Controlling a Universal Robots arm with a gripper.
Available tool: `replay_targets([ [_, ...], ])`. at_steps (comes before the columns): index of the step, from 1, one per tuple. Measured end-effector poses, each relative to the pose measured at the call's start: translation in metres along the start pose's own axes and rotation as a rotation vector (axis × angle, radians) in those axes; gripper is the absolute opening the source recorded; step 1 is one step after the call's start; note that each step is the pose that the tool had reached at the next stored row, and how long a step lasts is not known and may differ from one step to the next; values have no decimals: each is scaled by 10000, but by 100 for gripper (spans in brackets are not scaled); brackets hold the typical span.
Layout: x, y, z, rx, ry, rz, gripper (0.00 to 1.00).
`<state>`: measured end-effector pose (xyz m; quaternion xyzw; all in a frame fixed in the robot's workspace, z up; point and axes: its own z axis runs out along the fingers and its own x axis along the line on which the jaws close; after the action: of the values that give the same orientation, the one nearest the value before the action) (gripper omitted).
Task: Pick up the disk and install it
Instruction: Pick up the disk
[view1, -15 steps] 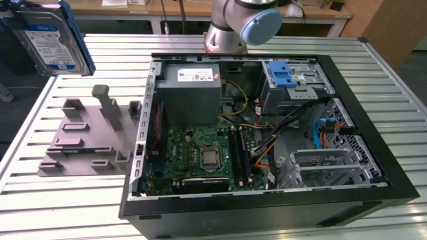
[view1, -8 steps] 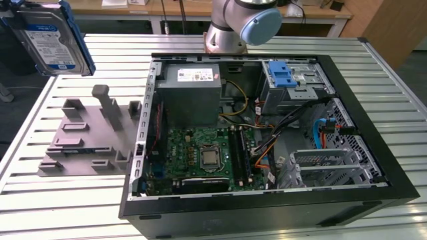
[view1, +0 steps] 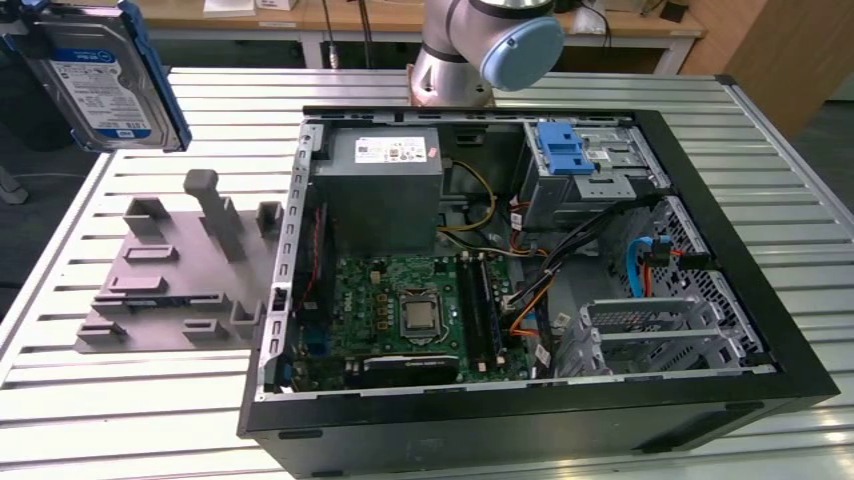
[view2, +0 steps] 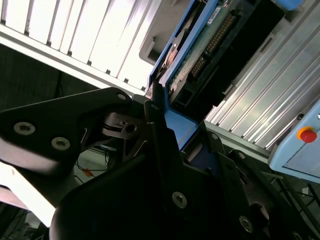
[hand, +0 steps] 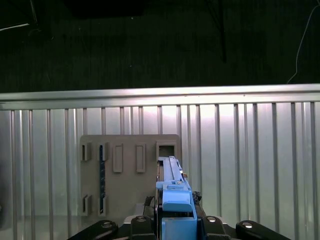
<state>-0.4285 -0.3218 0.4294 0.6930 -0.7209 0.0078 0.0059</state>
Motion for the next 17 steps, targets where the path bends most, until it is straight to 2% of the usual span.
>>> replay_targets([
  [17, 1, 0, -57, -1, 0, -1, 36],
])
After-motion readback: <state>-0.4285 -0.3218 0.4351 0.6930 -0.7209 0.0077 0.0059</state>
